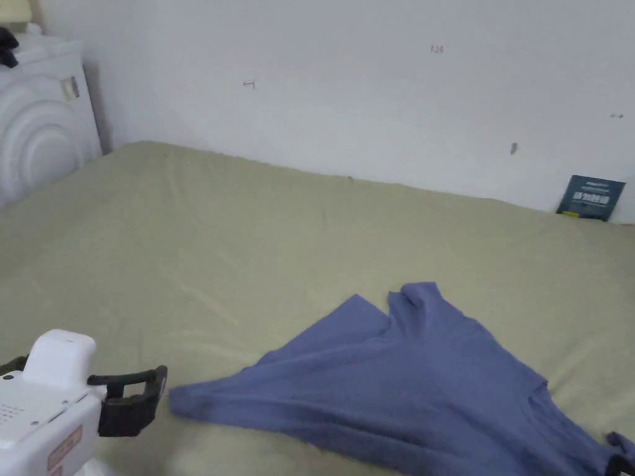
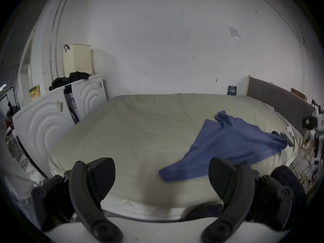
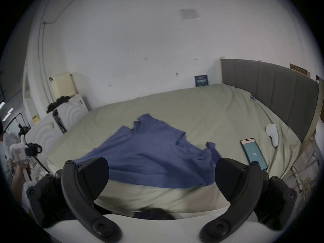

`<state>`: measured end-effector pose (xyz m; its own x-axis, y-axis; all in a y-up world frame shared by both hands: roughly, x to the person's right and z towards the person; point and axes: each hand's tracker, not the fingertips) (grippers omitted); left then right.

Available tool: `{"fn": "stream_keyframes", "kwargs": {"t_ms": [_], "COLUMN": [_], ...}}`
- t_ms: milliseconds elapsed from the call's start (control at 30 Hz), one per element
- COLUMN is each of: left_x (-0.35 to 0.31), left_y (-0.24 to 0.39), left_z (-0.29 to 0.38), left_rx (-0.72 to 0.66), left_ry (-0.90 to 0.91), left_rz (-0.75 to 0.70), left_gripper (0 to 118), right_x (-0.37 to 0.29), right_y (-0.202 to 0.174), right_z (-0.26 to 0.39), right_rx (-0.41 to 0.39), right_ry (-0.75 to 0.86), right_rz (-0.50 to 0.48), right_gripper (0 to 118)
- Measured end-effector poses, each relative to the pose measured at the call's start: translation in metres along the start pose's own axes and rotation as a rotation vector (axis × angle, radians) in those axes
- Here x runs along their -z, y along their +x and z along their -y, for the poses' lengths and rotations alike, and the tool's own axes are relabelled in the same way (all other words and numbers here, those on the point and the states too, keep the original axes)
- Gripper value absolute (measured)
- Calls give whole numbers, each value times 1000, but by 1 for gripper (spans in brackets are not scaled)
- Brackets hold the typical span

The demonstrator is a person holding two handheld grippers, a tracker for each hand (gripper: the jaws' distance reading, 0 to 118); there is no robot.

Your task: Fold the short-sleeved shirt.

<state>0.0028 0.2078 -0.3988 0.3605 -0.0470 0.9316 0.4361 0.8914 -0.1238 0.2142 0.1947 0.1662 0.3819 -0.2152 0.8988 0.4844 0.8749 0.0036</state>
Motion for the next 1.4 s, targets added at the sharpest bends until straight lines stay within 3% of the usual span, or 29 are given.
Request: {"fn": "stream_keyframes", "kwargs": {"t_ms": [33,67,133,167,200,267,400,433,467,500,533,867,967,1067,1133,1167,1200,1400], "left_x": [1,-1,0,10,18,36,89,101,117,130,142,247,254,248,239,235,231,216], "left_y": [-2,0,1,1,0,-6,-16,-18,-20,-20,-21,-17,-13,-18,-21,-21,-19,-7], "left_z": [4,9,14,16,19,21,31,35,38,39,40,63,72,73,68,67,67,55], "left_rx": [21,49,81,89,91,48,54,50,46,43,45,71,60,-23,-71,-72,-67,-84], "left_ry": [-31,-45,-49,-78,-117,-172,-247,-254,-267,-276,-297,-437,-478,-456,-459,-458,-449,-423], "left_rz": [1,-30,-27,-44,-48,-14,-29,-24,-8,-1,-4,24,93,119,128,134,150,189], "left_gripper": [105,95,20,0,0,0,0,12,44,98,111,107,82,71,42,15,6,5], "right_x": [-3,-7,-7,-3,1,8,18,21,25,27,30,57,63,68,71,73,74,81], "right_y": [-6,-12,-25,-32,-36,-33,-42,-44,-45,-49,-51,-59,-62,-65,-70,-73,-76,-84], "right_z": [2,4,2,1,1,-2,-10,-11,-12,-13,-13,-10,-11,-11,-12,-13,-13,-21], "right_rx": [1,1,-10,-32,-45,-14,-54,-58,-66,-73,-75,-75,-69,-70,-70,-73,-79,-98], "right_ry": [5,8,21,15,-1,-4,-12,-15,-21,-27,-34,-110,-127,-133,-134,-137,-136,-135], "right_rz": [-11,-26,-28,-5,26,-40,-43,-43,-42,-41,-39,-5,-6,-17,-27,-36,-41,-75], "right_gripper": [117,106,17,0,0,0,0,0,0,0,0,0,0,0,0,0,0,0]}}
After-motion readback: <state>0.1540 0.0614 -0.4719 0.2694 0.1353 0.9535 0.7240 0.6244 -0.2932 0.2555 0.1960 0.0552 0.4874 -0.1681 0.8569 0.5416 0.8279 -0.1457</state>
